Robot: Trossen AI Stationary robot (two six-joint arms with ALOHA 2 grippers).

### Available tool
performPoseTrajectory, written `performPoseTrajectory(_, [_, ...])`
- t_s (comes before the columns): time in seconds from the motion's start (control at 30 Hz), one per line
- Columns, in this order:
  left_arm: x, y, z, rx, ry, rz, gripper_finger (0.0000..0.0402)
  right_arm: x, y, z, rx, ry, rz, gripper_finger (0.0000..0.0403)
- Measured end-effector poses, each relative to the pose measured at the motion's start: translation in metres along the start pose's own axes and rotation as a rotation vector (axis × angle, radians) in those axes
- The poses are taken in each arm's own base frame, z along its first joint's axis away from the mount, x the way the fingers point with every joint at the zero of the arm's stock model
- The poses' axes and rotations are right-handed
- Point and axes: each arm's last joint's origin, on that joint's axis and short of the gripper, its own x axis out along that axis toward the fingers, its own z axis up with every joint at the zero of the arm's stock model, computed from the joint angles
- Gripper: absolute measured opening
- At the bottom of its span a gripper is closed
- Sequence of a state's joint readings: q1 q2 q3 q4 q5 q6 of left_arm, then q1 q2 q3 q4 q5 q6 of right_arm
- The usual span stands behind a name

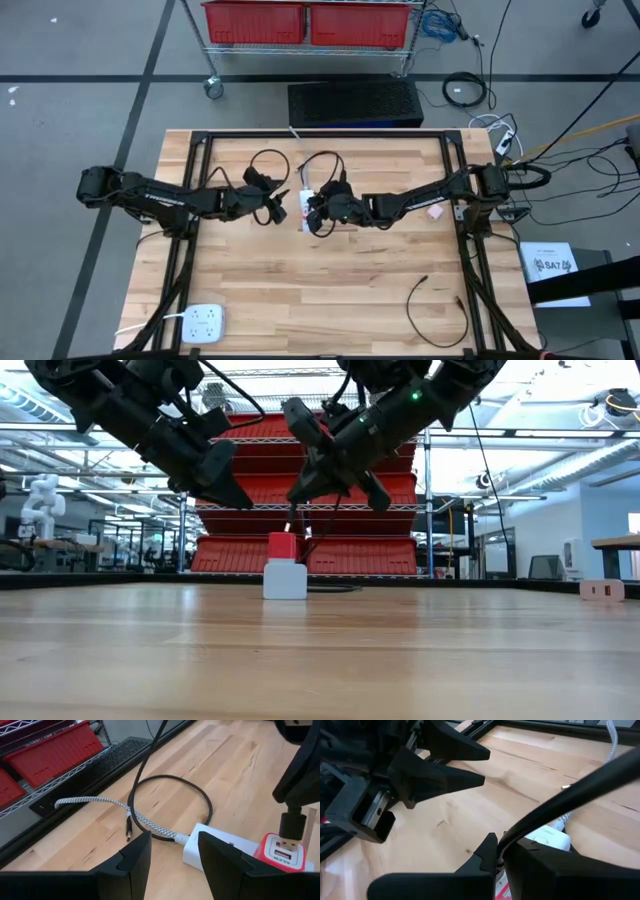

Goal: Insert USB
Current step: Insert the black charger cable into the pink charger adapter

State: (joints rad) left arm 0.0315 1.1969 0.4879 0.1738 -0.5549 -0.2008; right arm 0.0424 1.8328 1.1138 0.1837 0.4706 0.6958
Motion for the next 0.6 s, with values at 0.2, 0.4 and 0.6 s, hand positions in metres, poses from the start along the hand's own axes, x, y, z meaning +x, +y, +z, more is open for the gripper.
performPoseTrajectory(0.2, [0.0,0.0,0.0,-0.001,0.0,0.001,0.0169,-0.003,0.01,0.007,-0.067,-0.03,-0.018,0.0])
performPoseTrajectory(0.4, [0.0,0.0,0.0,-0.001,0.0,0.001,0.0169,-0.004,0.009,0.006,-0.11,-0.029,-0.034,0.0])
performPoseTrajectory(0.6, [0.0,0.0,0.0,-0.001,0.0,0.001,0.0169,-0.004,0.011,0.002,-0.128,-0.026,-0.044,0.0])
